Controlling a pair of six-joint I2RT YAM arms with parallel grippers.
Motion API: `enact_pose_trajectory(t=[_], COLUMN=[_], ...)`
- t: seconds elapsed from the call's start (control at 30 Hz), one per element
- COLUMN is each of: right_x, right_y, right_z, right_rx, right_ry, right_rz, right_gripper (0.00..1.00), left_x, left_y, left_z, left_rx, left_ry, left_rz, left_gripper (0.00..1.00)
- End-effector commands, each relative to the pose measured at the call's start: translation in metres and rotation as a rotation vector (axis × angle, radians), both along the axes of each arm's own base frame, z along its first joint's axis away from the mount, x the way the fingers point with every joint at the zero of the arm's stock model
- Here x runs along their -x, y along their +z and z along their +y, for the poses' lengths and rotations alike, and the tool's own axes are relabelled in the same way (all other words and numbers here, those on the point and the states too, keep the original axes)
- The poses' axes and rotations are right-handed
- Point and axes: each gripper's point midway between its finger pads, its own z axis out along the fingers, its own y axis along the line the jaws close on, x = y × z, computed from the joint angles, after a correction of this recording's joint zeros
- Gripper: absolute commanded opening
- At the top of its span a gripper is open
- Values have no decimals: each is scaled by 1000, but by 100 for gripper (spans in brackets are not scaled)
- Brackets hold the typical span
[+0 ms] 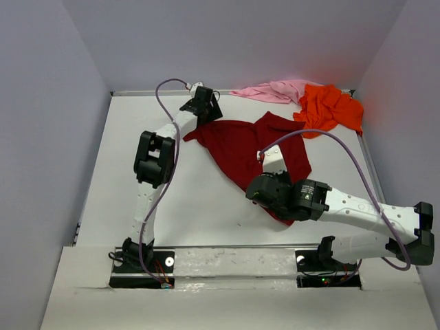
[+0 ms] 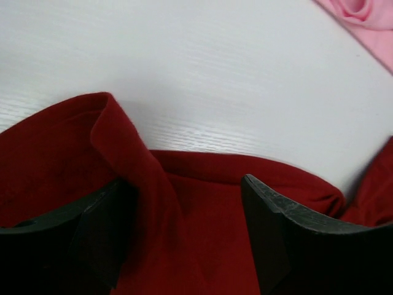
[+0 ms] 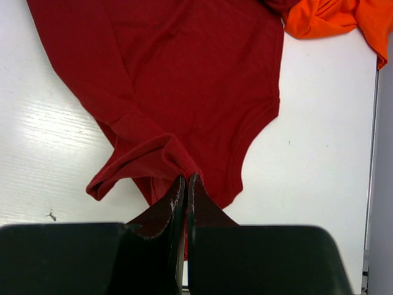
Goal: Fold and stack the t-shirts
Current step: Flatten out the crumpled T-shirt at the center of the board.
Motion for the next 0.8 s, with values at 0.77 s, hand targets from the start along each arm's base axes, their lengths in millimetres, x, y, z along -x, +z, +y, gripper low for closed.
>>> enact_pose_trajectory(t=[0.77], right_x=[2], right_y=[-6], right_z=[1], right_rx=[-33], right_ry=[-21], right_rz=[8], right_gripper=[0], left_x=[17], left_y=[103], left_z=[-47], left_rx=[85], left_ry=[-64], left_rz=[-181], left_gripper=[78])
